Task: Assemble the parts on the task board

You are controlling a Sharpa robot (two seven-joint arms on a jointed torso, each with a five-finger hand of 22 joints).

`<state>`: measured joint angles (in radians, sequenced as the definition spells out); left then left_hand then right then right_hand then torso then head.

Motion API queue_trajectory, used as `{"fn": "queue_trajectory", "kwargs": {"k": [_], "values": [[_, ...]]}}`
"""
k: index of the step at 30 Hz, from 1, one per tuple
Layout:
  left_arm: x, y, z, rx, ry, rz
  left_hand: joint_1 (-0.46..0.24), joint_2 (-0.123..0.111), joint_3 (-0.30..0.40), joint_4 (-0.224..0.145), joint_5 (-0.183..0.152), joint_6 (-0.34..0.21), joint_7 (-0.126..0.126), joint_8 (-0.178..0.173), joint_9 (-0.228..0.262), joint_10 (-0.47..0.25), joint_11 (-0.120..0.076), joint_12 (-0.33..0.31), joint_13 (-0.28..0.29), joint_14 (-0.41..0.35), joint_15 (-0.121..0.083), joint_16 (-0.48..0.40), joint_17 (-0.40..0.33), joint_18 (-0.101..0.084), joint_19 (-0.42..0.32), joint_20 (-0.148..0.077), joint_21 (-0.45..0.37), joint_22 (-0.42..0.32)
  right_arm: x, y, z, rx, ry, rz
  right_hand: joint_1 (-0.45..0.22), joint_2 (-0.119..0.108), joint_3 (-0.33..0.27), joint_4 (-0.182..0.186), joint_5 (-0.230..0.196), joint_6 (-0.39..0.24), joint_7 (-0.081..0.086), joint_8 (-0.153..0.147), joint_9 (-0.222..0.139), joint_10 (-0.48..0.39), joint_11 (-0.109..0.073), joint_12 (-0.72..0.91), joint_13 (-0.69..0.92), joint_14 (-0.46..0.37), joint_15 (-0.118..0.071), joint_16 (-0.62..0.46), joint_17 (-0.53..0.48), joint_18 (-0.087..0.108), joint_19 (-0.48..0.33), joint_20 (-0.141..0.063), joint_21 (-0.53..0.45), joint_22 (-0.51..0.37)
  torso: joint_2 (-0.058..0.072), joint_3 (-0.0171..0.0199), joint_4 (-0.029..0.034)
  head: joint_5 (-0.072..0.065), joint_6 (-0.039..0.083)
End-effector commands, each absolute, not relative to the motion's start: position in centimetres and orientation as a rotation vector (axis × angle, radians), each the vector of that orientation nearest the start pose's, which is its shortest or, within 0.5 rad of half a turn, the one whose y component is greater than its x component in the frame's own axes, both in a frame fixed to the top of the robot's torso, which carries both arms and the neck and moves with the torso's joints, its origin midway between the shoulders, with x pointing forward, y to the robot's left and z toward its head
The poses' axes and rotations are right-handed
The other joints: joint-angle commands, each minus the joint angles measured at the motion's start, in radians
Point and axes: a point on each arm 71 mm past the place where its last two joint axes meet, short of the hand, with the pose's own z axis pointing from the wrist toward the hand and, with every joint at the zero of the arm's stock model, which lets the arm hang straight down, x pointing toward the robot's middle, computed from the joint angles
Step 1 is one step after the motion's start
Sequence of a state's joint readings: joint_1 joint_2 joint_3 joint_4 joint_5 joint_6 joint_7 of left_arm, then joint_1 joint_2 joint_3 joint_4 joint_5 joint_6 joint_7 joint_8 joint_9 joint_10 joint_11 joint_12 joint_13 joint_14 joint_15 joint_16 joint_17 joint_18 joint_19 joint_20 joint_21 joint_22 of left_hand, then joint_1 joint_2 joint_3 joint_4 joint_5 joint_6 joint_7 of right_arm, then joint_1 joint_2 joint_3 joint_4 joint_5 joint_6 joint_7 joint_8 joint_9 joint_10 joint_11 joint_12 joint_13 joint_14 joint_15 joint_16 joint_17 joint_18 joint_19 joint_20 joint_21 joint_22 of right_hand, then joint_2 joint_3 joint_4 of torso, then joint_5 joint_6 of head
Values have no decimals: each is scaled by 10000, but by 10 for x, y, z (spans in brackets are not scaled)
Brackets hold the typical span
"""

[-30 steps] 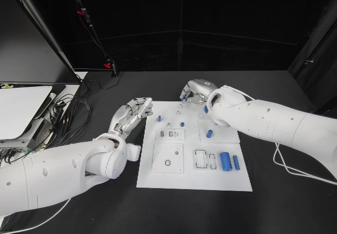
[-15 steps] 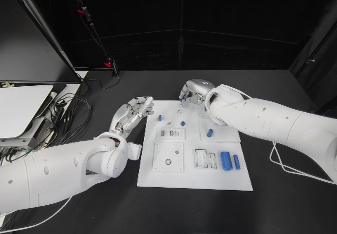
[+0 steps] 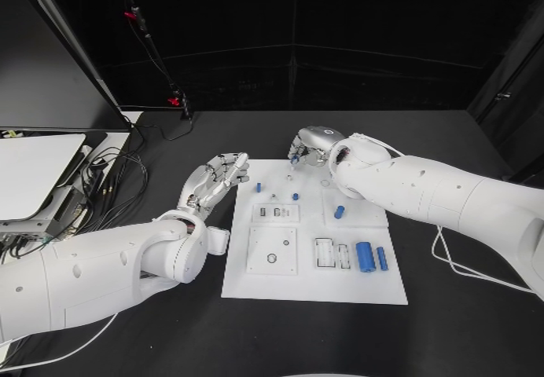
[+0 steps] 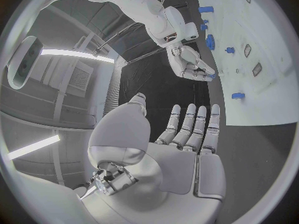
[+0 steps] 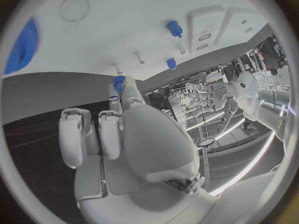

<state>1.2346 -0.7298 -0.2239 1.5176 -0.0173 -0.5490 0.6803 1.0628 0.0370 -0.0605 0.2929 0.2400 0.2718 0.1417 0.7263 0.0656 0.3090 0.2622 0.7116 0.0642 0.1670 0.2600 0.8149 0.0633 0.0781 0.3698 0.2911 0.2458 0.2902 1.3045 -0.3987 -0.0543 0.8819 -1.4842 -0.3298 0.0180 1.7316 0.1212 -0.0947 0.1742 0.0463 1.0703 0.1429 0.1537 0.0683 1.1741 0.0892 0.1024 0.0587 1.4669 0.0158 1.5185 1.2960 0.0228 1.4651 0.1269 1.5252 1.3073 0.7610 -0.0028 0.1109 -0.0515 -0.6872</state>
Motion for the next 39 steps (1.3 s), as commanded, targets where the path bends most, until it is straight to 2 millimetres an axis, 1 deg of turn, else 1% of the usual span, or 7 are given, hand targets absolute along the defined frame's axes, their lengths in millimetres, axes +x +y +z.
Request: {"fn": "queue_trajectory", "kwargs": {"k": [1, 5, 8, 10, 21, 33, 39], "values": [[466, 168, -189, -7337, 10768, -16068, 52, 77, -73, -12, 43, 85, 1550, -40, -6, 81, 4, -44, -5, 21, 19, -60, 6, 119, -95, -6, 35, -10, 599, -147, -157, -2345, 15443, 4945, 36, -33, 16, 43, 32, 63, 36, -29, -7, 94, -32, -43, 10, 563, -36, -58, -9, 28, 368, -52, 18, 1636, -3, 2, 2, -1, -21], [466, 168, -189, -7339, 10772, -16072, 52, 77, -73, -12, 43, 85, 1550, -40, -6, 81, 4, -44, -5, 21, 19, -60, 6, 119, -95, -6, 35, -10, 599, -146, -157, -2384, 15496, 4924, 35, -34, 27, 60, 32, 51, 37, -52, -10, 94, -29, -71, 10, 558, -33, -65, -34, 31, 359, -49, 12, 1624, -7, -5, -16, 5, -54], [467, 168, -189, -7341, 10780, -16069, 67, 88, -81, -12, 64, 85, 1550, -46, -6, 81, 4, -47, -5, 19, 20, -62, 6, 118, -98, -6, 36, -12, 600, -145, -158, -2419, 15527, 4935, 31, -39, 30, 70, 31, 41, 37, -67, -13, 95, -27, -86, 10, 555, -31, -68, -47, 34, 351, -47, 7, 1613, -7, 11, 11, -7, -63], [467, 168, -189, -7343, 10781, -16062, 67, 88, -81, -12, 64, 85, 1550, -46, -6, 81, 4, -47, -5, 19, 20, -62, 6, 118, -98, -6, 36, -12, 600, -145, -158, -2432, 15541, 4942, 31, -39, 30, 70, 31, 41, 37, -67, -13, 95, -27, -86, 10, 555, -31, -68, -47, 34, 351, -47, 7, 1613, -7, 14, 1, 1, -68], [467, 169, -189, -7354, 10794, -16050, 89, 114, -85, -11, 96, 85, 1549, -54, -6, 81, 4, -50, -4, 17, 20, -63, 6, 117, -101, -6, 39, -13, 600, -143, -161, -2427, 15798, 4861, 35, -45, 54, 100, 33, 16, 41, -115, -17, 92, -22, -144, 9, 554, -27, -70, -45, 36, 344, -42, 1, 1605, -10, 4, -17, 30, -106], [468, 168, -190, -7391, 10853, -16067, 144, 173, -99, -12, 172, 94, 1550, -69, -4, 85, 4, -55, -3, 16, 22, -64, 8, 114, -121, -6, 36, -26, 601, -140, -164, -2411, 15866, 4827, 43, -71, 105, 163, 32, -52, 59, -225, -25, 44, 7, -279, 9, 553, -6, -74, -45, 39, 334, -25, -8, 1594, -4, 8, 2, 33, -140], [468, 168, -190, -7398, 10861, -16061, 146, 175, -99, -12, 175, 94, 1550, -69, -4, 85, 4, -55, -3, 16, 22, -64, 8, 114, -122, -6, 36, -27, 601, -138, -165, -2381, 15897, 4799, 45, -95, 135, 205, 31, -107, 68, -298, -29, -12, 29, -359, 8, 551, 13, -77, -50, 41, 328, -10, -14, 1586, -9, 3, -15, 44, -161]]}}
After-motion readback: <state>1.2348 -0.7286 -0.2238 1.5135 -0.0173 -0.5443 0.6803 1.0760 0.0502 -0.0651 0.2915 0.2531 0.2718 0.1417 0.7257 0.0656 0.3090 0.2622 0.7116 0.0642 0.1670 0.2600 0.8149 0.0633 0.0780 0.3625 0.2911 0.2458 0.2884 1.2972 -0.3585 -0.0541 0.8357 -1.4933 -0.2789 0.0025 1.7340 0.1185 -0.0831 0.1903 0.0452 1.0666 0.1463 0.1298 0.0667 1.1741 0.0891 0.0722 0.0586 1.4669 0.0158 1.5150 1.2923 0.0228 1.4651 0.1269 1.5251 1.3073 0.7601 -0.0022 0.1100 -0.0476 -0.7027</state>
